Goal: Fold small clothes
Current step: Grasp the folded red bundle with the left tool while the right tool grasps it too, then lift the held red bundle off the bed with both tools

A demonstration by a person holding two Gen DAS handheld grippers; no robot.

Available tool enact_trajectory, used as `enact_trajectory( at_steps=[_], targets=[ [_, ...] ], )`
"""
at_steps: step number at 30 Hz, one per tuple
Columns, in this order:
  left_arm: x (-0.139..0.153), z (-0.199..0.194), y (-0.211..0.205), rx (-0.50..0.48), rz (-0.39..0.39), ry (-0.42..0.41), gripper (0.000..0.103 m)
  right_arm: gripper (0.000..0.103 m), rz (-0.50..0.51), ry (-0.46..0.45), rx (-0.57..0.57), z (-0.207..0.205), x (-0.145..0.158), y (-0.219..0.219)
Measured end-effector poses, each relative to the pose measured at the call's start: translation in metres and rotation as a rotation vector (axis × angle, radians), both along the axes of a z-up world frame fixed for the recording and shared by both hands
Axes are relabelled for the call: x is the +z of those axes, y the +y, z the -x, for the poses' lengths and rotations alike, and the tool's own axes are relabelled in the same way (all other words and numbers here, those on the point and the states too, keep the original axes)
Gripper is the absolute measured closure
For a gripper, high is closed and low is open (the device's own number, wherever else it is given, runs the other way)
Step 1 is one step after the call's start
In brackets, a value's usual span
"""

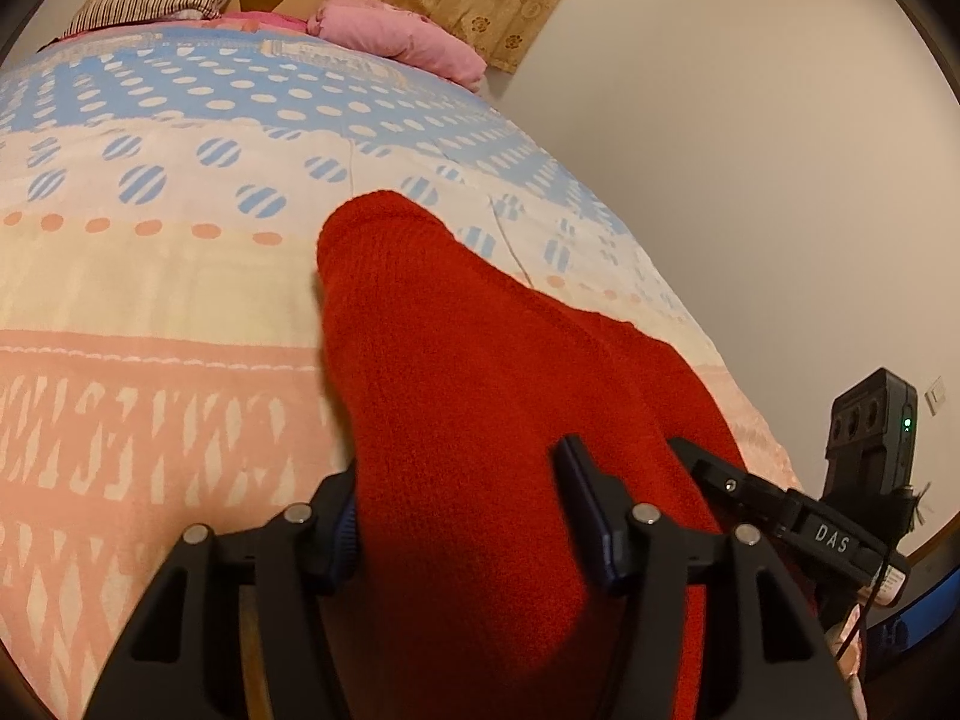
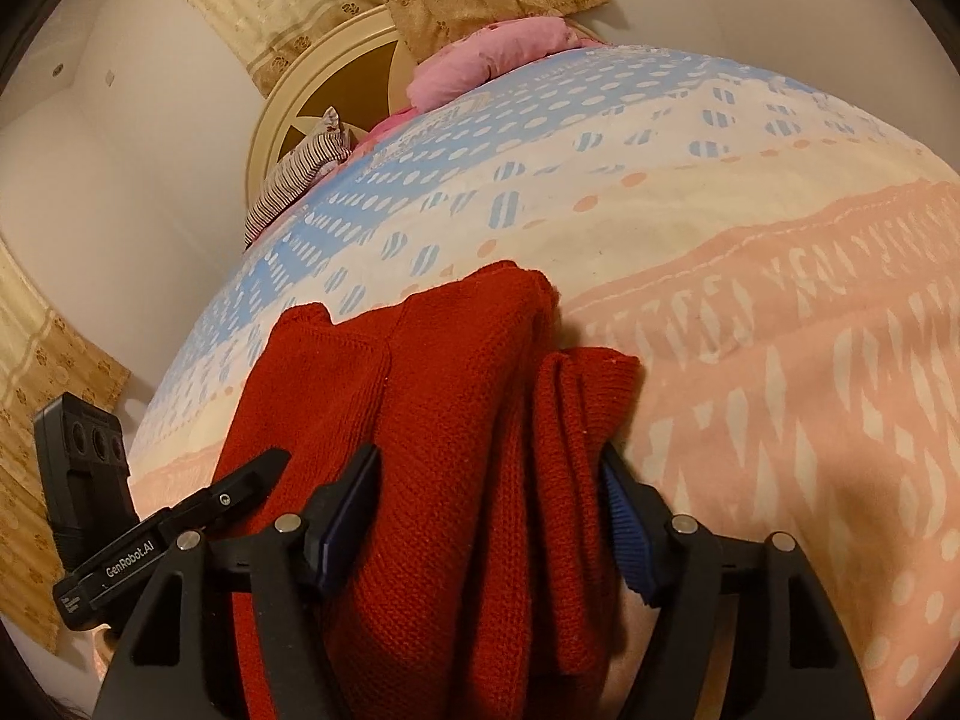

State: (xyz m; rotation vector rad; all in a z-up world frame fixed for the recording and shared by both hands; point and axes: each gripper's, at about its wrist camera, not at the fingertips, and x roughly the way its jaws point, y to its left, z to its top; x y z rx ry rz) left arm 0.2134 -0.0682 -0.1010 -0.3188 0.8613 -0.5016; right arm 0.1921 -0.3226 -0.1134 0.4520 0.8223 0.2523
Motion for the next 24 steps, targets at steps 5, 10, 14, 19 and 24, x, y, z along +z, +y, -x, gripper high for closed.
enact_trajectory(
  at_steps=[5,10,14,19,24],
  targets=[
    [0.002,0.002,0.0,-0.002,0.005,-0.021,0.063,0.053,0.083,-0.034,0.012,0.004,0.007,0.012],
    [0.009,0.01,-0.002,0.013,-0.043,-0.058,0.067,0.06,0.212,-0.062,0.0,0.011,0.019,0.028],
    [0.021,0.021,-0.003,0.013,-0.086,-0.081,0.069,0.063,0.303,-0.078,-0.008,0.023,0.033,0.044],
    [0.042,0.052,-0.007,0.01,-0.183,-0.15,0.069,0.063,0.365,-0.106,-0.007,0.05,0.057,0.057],
    [0.064,0.073,0.001,0.015,-0.192,-0.153,0.07,0.063,0.332,-0.152,-0.026,0.082,0.083,0.065]
  ],
)
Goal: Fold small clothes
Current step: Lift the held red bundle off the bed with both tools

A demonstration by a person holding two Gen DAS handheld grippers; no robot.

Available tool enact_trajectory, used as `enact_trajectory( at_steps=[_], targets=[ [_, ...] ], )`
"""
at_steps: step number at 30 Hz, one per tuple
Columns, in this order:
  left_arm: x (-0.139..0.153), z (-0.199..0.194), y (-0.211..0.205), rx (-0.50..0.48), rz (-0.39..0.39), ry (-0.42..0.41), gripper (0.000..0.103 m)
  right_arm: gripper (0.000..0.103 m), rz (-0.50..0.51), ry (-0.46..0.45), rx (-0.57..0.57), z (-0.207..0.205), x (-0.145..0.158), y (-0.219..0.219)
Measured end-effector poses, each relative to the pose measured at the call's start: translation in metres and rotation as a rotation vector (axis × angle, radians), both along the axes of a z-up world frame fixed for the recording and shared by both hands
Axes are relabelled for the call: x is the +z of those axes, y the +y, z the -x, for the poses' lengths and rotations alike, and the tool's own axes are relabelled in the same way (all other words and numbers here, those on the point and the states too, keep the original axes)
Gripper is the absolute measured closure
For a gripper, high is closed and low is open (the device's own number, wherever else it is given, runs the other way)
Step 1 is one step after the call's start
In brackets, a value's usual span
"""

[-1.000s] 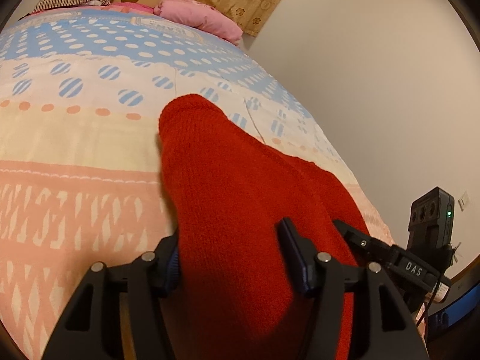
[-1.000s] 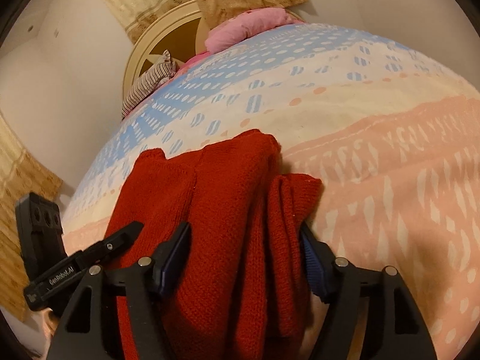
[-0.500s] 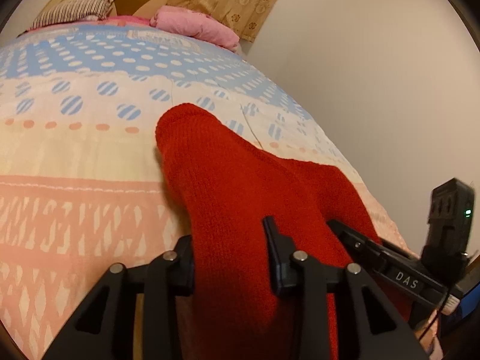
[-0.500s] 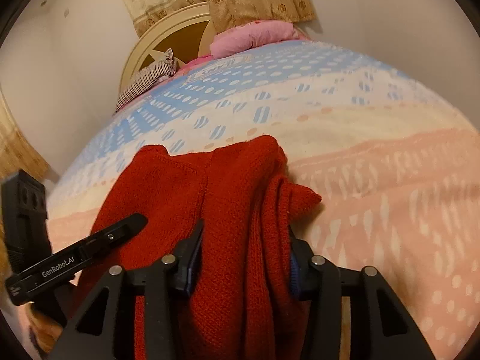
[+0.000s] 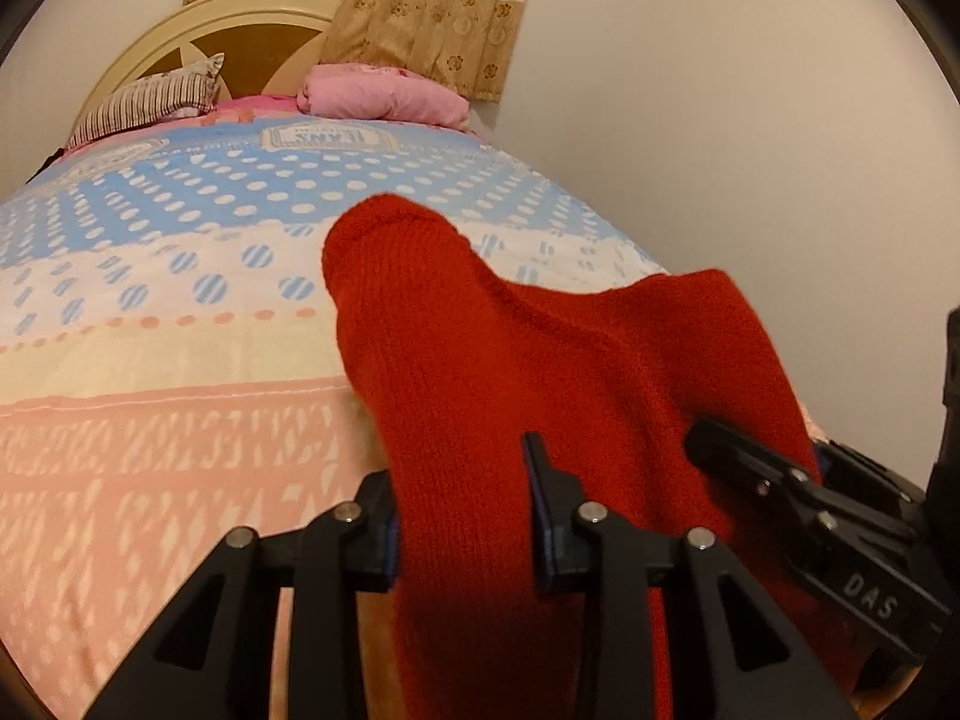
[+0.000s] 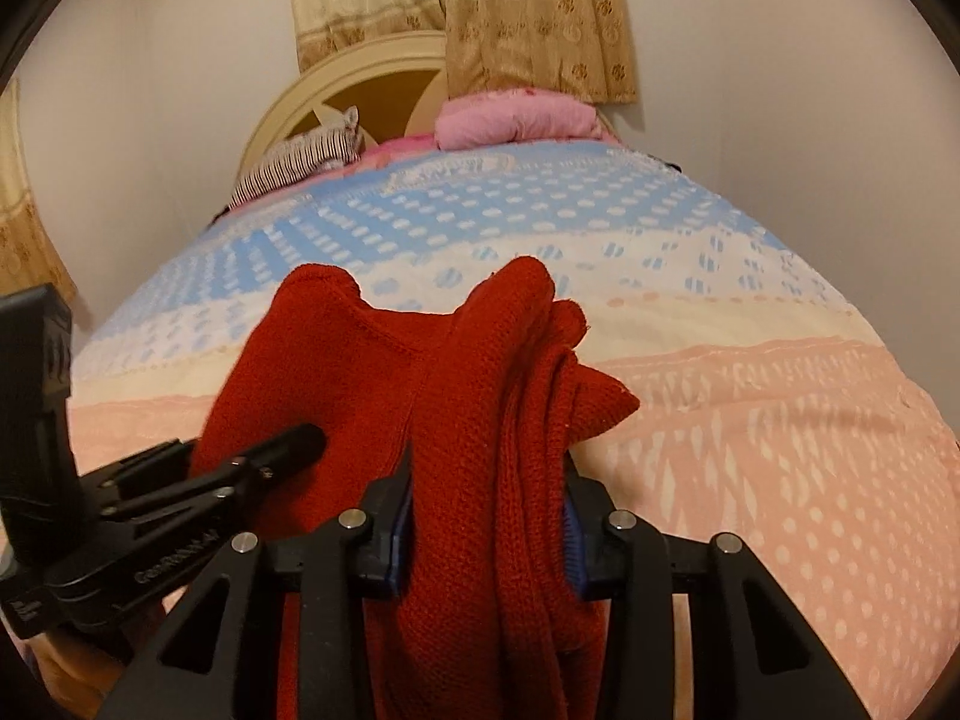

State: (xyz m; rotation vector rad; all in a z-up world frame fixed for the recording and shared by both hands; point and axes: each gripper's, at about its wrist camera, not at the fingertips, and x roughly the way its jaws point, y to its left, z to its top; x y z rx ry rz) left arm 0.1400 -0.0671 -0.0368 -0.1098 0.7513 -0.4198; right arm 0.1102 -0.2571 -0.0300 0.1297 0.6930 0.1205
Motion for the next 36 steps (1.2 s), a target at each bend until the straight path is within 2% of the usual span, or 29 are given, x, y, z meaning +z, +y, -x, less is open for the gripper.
enact_trajectory(
  at_steps=[7,18,27,36],
  targets=[
    [0.025,0.033,0.002,-0.011,-0.035,-0.048,0.07,0.063,-0.013,-0.085,-0.016,0.053,0.031,0.017],
    [0.055,0.079,-0.003,-0.065,-0.037,-0.114,0.071,0.063,-0.043,-0.109,-0.031,0.119,0.06,0.01],
    [0.068,0.113,-0.018,-0.141,-0.033,-0.145,0.071,0.063,-0.043,-0.156,-0.079,0.174,0.079,-0.006],
    [0.069,0.129,-0.057,-0.241,-0.034,-0.151,0.071,0.063,-0.028,-0.192,-0.181,0.219,0.086,-0.034]
  ],
)
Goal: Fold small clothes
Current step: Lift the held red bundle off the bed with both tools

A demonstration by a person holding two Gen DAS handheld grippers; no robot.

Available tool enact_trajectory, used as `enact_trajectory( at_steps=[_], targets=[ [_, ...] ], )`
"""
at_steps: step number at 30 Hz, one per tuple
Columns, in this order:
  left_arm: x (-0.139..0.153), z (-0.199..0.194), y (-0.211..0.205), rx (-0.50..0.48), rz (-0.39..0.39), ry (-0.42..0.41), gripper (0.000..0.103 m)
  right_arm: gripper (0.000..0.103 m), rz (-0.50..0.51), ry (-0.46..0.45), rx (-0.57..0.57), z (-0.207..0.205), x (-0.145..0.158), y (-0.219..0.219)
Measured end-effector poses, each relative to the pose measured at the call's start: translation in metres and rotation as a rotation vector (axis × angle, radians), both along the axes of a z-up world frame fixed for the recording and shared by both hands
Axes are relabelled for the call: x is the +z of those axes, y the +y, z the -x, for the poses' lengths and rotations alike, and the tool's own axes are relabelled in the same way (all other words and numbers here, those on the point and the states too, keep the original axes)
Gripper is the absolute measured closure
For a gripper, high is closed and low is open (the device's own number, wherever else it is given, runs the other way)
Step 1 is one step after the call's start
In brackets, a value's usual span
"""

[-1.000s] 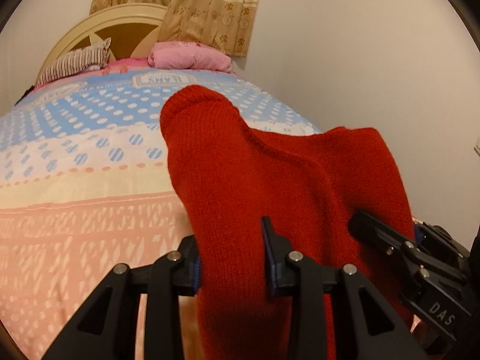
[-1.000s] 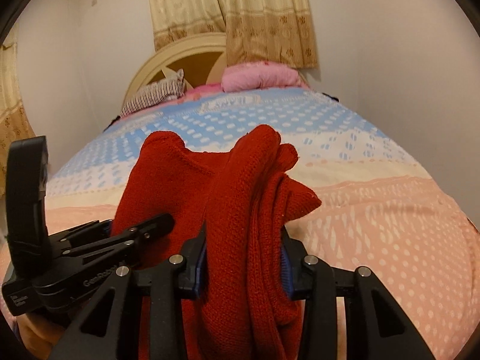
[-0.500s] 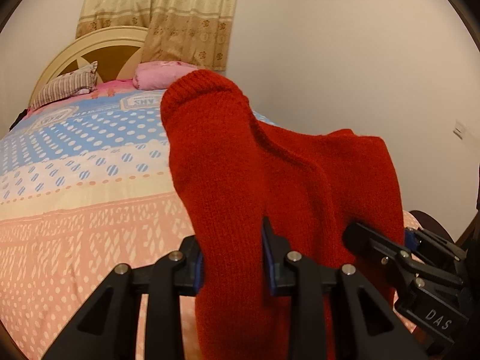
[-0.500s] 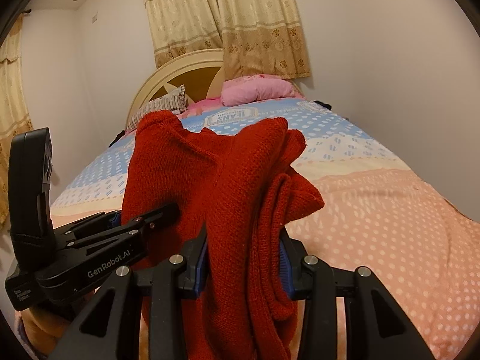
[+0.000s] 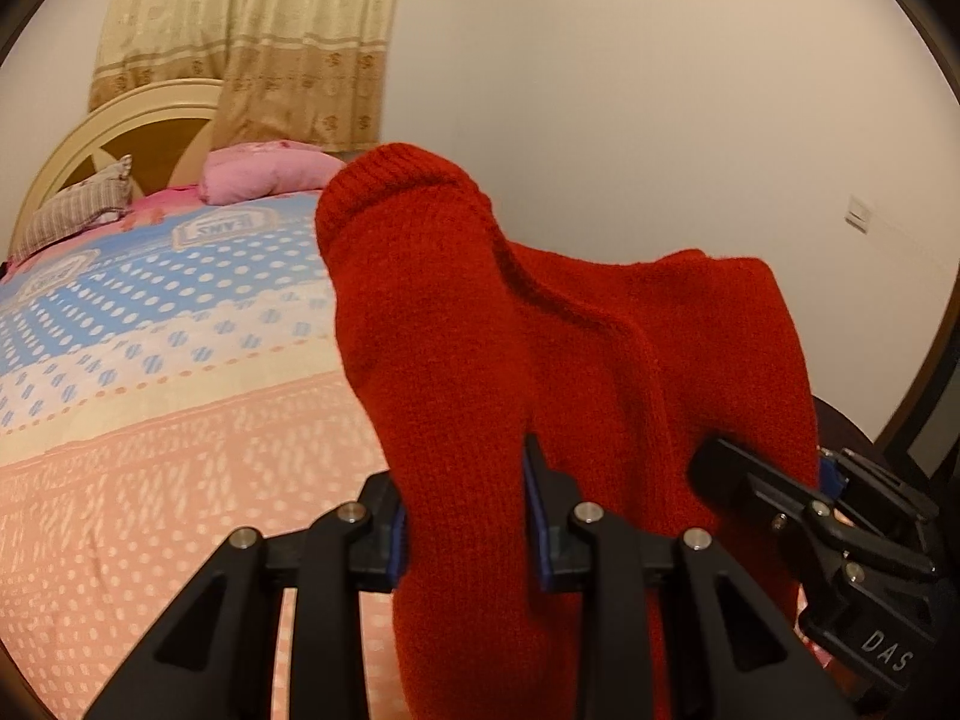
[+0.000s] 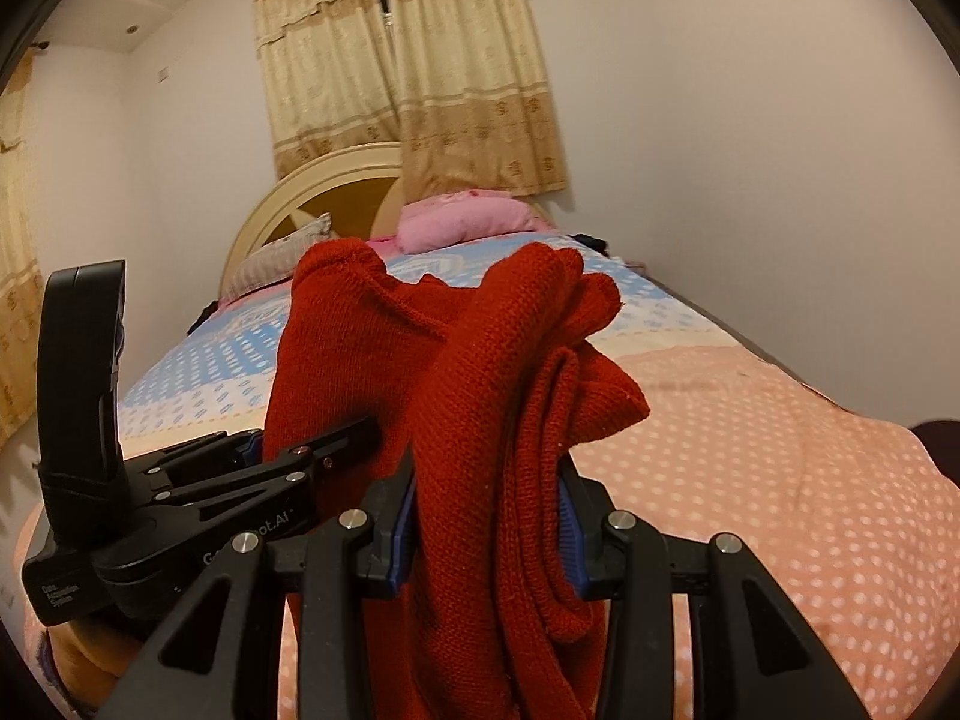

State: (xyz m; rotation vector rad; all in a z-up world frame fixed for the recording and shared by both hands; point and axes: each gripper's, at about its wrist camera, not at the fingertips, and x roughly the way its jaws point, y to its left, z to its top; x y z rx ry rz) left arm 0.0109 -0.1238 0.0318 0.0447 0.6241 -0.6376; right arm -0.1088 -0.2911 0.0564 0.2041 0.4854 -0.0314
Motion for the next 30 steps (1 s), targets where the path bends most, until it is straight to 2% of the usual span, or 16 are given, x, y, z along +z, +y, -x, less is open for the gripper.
enact_trajectory(
  at_steps=[16,30],
  targets=[
    [-0.011,0.014,-0.067,-0.125,-0.04,0.016,0.071,0.063,-0.046,0.018,-0.168,0.041,-0.013,-0.061],
    [-0.029,0.004,-0.113,-0.139,-0.095,0.037,0.072,0.063,-0.071,0.043,-0.248,0.026,-0.038,-0.1]
  ],
)
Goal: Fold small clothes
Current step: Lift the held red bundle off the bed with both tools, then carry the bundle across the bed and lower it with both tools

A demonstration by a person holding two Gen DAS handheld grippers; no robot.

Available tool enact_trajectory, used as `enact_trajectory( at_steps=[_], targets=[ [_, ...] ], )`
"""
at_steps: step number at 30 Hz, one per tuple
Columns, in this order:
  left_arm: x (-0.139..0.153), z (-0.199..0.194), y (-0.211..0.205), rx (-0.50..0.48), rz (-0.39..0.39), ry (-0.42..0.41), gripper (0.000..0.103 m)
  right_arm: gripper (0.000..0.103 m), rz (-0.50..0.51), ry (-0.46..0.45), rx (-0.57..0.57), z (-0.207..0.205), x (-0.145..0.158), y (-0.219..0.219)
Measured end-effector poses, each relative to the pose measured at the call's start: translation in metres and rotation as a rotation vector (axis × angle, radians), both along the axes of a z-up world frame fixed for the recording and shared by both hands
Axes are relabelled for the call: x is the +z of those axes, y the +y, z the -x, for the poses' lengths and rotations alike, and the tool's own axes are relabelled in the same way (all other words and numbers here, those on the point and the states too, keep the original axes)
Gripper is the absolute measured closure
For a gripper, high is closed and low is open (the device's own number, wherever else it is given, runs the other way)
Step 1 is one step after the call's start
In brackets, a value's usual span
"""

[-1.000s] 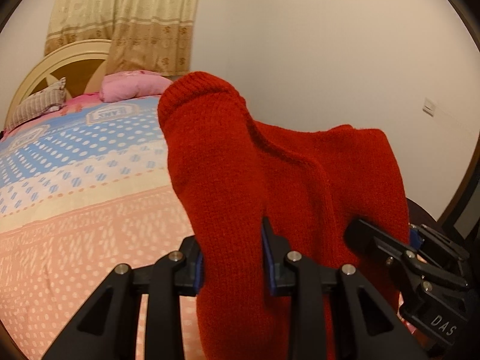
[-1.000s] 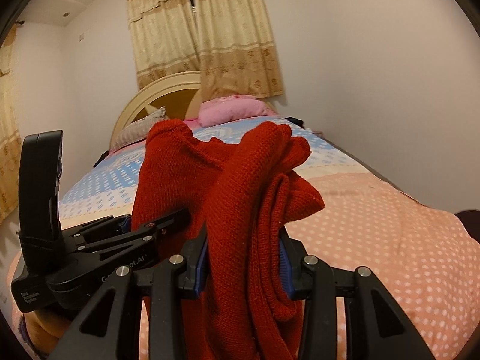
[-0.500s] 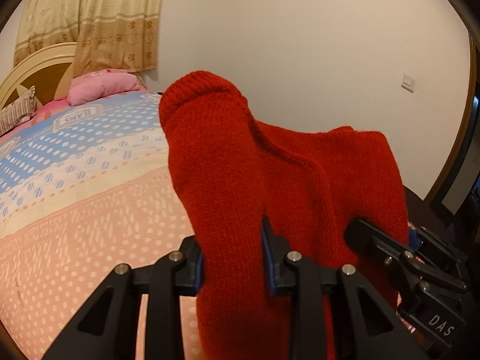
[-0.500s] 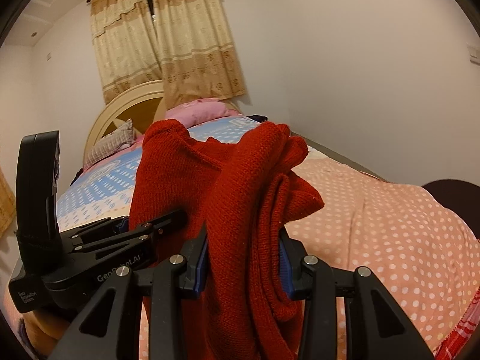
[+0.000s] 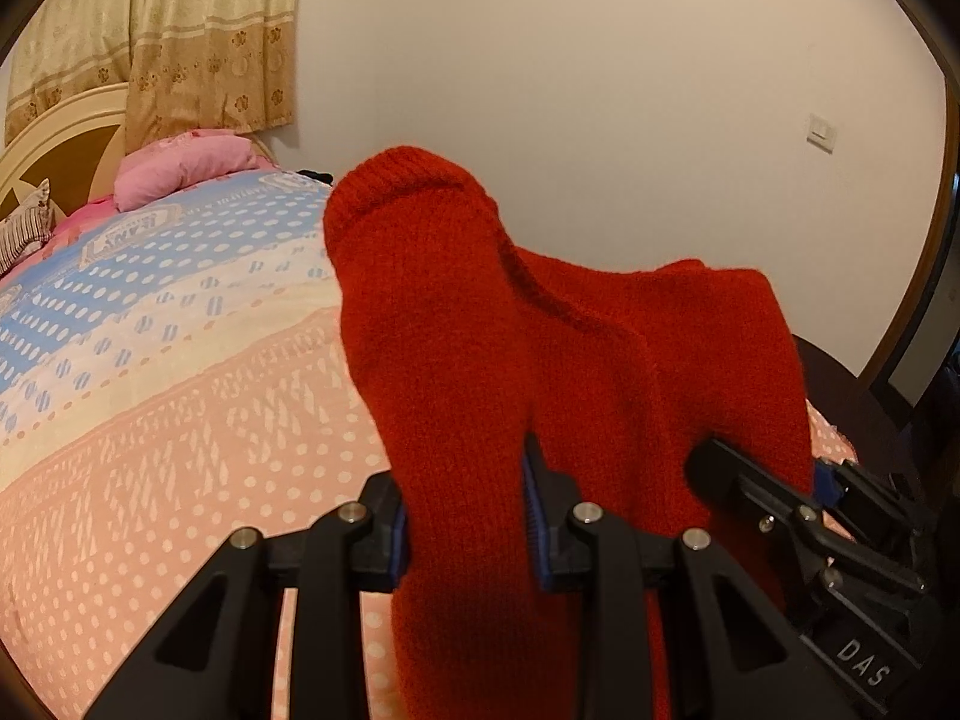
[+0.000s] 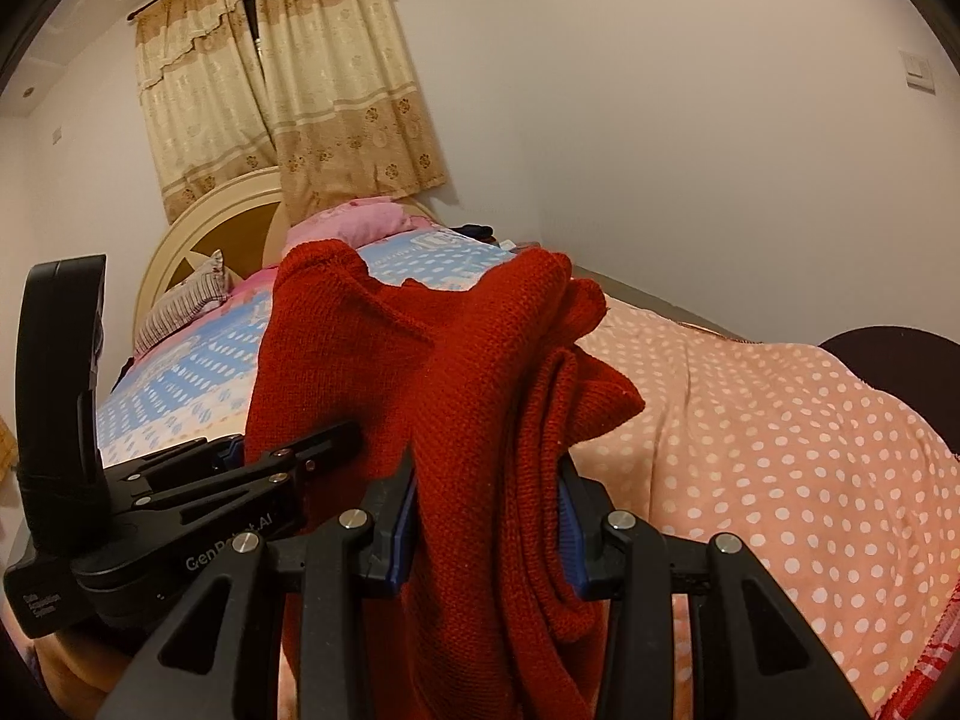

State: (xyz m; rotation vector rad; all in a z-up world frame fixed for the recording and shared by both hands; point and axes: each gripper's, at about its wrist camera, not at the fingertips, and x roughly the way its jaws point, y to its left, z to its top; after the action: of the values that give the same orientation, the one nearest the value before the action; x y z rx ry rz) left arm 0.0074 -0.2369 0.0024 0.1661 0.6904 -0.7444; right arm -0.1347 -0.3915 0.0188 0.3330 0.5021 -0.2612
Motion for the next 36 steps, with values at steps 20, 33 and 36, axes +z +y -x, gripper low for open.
enact_trajectory(
  at_steps=[20,33,36],
  targets=[
    [-0.016,-0.011,-0.039,0.026,-0.034,0.0,0.072,0.063,0.057,0.032,-0.019,-0.04,-0.016,-0.025],
    [-0.04,-0.024,-0.066,0.074,-0.116,-0.006,0.072,0.064,0.028,0.132,-0.046,-0.069,-0.066,-0.062],
    [-0.045,-0.028,-0.07,0.08,-0.129,0.002,0.072,0.064,-0.038,0.143,-0.052,-0.071,-0.077,-0.076]
  ],
)
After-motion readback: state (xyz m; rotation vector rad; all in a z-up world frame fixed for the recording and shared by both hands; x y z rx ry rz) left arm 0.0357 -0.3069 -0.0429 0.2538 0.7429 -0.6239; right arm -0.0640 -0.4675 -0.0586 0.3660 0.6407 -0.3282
